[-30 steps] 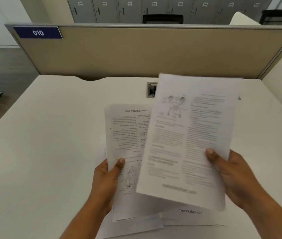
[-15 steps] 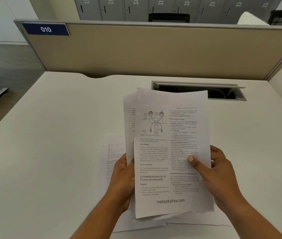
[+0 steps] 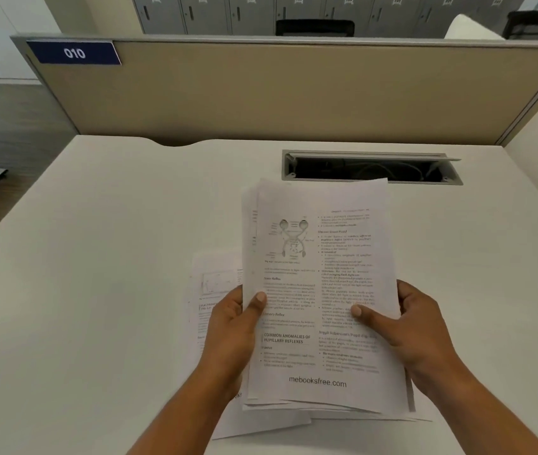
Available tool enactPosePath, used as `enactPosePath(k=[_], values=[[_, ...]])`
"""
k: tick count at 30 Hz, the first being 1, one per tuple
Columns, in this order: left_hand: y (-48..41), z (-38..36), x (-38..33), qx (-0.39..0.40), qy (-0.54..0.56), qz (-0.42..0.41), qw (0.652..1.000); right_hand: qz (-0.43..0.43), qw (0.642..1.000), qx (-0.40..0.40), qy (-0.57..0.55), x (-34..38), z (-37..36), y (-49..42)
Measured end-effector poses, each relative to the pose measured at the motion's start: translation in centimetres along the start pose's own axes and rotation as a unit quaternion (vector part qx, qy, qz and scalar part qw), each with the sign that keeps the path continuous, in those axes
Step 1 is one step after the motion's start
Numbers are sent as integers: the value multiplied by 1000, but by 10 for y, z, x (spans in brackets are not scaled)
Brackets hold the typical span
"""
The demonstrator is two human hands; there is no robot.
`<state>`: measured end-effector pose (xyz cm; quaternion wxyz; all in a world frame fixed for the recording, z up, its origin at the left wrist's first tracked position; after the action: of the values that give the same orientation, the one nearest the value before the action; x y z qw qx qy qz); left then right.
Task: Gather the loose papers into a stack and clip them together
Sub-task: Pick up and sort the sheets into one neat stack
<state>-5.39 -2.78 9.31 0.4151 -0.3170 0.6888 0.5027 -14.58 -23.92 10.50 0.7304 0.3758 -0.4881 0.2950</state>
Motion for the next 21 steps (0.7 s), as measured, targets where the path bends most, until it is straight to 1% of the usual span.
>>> enactPosePath(k=[4,5,8,9,10,11,12,13,14,16,18,20,21], values=[[-1,4,3,-27,6,-2,1000,-15,999,30,-38,-2,2,-1],[-1,6,3,-35,7,-6,999,-21,999,28,-34,-4,3,-3],[-3,14,4,-49,6,-17,999,-49,998,-26,-3,-17,14,-13],[-4,17,4,-52,9,-17,998,-55,997,-51,27,-24,19,-16],[-4,20,4,-54,16,-17,998,-51,992,-72,94,-33,23,-20],[-4,23,5,-56,23,-17,998,-43,975,-85,198,-43,28,-23],[-3,27,6,-58,27,-18,998,-42,946,-89,310,-55,33,-25],[-3,31,7,-61,29,-18,998,-48,915,-90,391,-66,36,-26],[-2,35,8,-65,31,-20,997,-68,893,-89,436,-74,38,-26],[-2,44,12,-73,36,-23,996,-119,868,-77,475,-84,40,-24],[-1,52,14,-82,41,-25,995,-140,854,-65,497,-90,39,-22],[0,58,17,-91,46,-23,995,-152,851,-58,499,-94,36,-20],[1,60,18,-94,49,-22,994,-153,856,-55,491,-95,35,-21]])
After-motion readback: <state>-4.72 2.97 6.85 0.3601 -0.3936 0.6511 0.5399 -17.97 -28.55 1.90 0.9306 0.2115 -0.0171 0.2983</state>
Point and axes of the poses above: each hand's wrist, its own y-axis away from the middle knuckle, its own z-axis out of the back of the hand, x = y × z, the point moved 1 cm from there along -y, towards the middle knuckle, and after that the axes turned 2 degrees about y, right-handed, at the moved point
